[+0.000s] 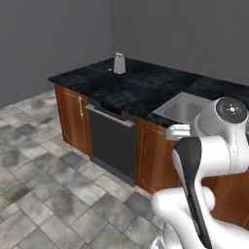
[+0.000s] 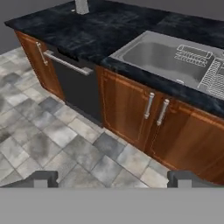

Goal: Move the ketchup and ketchup from the cabinet to the dining counter.

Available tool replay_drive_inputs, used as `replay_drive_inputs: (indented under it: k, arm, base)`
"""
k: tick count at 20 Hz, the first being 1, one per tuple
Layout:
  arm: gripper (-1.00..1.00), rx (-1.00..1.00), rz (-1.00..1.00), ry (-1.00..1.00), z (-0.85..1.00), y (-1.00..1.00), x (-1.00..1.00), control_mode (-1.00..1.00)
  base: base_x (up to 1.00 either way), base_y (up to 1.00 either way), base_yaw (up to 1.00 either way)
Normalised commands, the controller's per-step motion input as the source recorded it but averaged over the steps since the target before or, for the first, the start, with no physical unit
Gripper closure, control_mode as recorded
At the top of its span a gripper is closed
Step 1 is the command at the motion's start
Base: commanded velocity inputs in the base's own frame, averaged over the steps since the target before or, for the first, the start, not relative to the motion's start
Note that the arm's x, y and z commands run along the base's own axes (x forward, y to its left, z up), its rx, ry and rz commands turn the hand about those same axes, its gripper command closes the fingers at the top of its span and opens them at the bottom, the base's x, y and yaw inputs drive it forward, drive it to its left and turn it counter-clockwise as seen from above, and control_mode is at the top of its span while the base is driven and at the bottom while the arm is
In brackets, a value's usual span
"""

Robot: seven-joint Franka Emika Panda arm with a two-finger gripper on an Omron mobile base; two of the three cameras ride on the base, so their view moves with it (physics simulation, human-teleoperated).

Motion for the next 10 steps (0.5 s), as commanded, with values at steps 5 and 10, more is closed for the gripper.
replay_drive_inputs:
  k: [5, 10]
  arm:
    - [-1.0, 0.0, 0.0, 0.0, 0.0, 0.0, 0.0, 1.0]
    - [-1.0, 0.0, 0.0, 0.0, 0.0, 0.0, 0.0, 1.0]
  base:
    - [-0.3, 0.19, 1.0]
    - [-0.2, 0.06, 1.0]
